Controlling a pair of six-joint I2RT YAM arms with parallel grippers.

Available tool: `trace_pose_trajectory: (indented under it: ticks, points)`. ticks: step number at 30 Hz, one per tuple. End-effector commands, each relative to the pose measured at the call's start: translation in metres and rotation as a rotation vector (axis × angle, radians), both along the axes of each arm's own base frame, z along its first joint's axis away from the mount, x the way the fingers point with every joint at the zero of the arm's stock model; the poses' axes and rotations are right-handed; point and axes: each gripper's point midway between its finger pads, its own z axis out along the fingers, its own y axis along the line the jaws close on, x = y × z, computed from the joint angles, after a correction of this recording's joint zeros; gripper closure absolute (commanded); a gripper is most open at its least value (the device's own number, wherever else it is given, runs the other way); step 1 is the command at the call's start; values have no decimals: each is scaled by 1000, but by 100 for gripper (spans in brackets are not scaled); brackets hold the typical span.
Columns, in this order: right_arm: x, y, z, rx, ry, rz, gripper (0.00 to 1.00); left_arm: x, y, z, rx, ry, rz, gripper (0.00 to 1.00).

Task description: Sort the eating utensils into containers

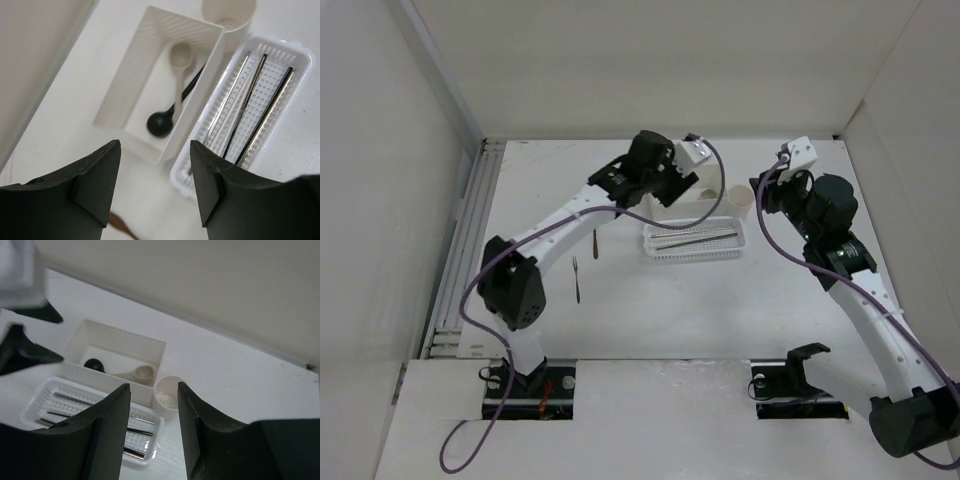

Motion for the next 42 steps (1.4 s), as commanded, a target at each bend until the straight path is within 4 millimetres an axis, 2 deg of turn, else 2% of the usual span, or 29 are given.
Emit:
trace_pose_trajectory:
  ticks: [1, 2, 3, 4, 5, 7, 8, 11, 13, 14, 15, 18, 21, 23, 29, 30, 32, 34, 35, 38, 41, 42]
  points:
    - [4, 13, 43, 140, -89, 41, 52, -10, 38, 18, -64, 27, 125, 46]
    - [11, 16, 36, 164, -62, 39, 52, -14, 56, 32, -85, 16, 154, 53]
    - [14, 18, 39, 179, -60, 35, 52, -18, 75, 15, -56, 44, 196, 59]
    - [19, 18, 34, 187, -40, 24, 52, -19, 89, 11, -72, 68, 258, 64]
    - [26, 21, 30, 203, -16, 22, 52, -14, 117, 18, -97, 63, 343, 68]
    - [31, 29, 32, 213, -9, 29, 52, -21, 159, -15, -42, 159, 472, 76]
    - [37, 30, 24, 207, 12, 27, 52, -20, 186, -29, -35, 221, 562, 79]
    - [41, 47, 28, 206, 15, 46, 51, -48, 242, -87, 82, 408, 756, 81]
    - [42, 59, 28, 204, 21, 66, 51, -64, 258, -109, 112, 481, 811, 75]
    - [40, 63, 33, 208, 12, 78, 51, -77, 262, -126, 128, 536, 815, 72]
    - [42, 66, 28, 195, 21, 77, 51, -84, 262, -132, 131, 560, 816, 68]
    - [39, 79, 28, 194, 26, 109, 51, -99, 261, -141, 119, 607, 817, 64]
    - [37, 84, 28, 193, 26, 107, 51, -109, 264, -149, 130, 629, 828, 62]
    - [36, 86, 28, 193, 26, 107, 51, -110, 268, -158, 148, 652, 856, 66]
    - [25, 84, 31, 198, 12, 98, 49, -110, 280, -174, 168, 721, 954, 67]
    - [25, 84, 31, 198, 12, 98, 48, -106, 281, -174, 149, 714, 969, 67]
    - [21, 86, 27, 195, 21, 106, 48, -101, 279, -173, 133, 698, 967, 59]
    - [20, 91, 21, 186, 40, 118, 47, -80, 276, -160, 85, 625, 959, 52]
    - [19, 91, 19, 182, 49, 117, 47, -65, 267, -144, 49, 569, 930, 50]
    - [18, 99, 15, 178, 59, 135, 47, -32, 247, -111, -23, 453, 868, 42]
    - [20, 104, 12, 173, 68, 135, 47, -20, 231, -115, -48, 474, 823, 38]
    - [20, 104, 12, 173, 68, 135, 46, -11, 227, -111, -68, 471, 832, 38]
